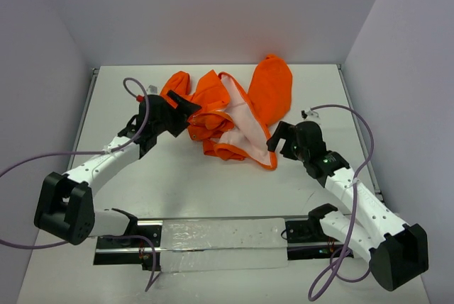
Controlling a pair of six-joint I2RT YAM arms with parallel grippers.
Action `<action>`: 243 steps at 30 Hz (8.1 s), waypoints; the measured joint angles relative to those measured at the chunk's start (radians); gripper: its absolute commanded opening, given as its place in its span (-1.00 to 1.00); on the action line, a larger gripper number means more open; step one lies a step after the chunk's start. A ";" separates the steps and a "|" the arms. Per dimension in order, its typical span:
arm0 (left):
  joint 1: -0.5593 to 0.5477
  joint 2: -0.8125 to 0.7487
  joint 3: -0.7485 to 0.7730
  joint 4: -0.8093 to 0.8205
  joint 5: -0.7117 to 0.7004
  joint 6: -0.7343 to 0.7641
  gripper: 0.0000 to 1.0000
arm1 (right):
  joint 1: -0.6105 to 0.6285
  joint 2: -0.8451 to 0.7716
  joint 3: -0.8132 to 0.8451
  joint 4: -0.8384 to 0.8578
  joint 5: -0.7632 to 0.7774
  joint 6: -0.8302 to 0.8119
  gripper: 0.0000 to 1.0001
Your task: Zip up the jacket
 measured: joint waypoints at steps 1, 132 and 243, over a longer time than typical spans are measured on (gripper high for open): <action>0.012 0.002 -0.033 0.032 0.013 -0.045 0.74 | 0.000 -0.003 -0.003 0.006 -0.006 0.001 1.00; 0.064 0.165 0.752 -0.490 0.068 0.753 -1.00 | -0.184 0.582 0.965 -0.284 -0.158 -0.259 0.75; 0.182 0.126 0.608 -0.482 -0.222 0.596 -1.00 | 0.431 0.803 0.471 0.074 -0.249 -0.008 -1.00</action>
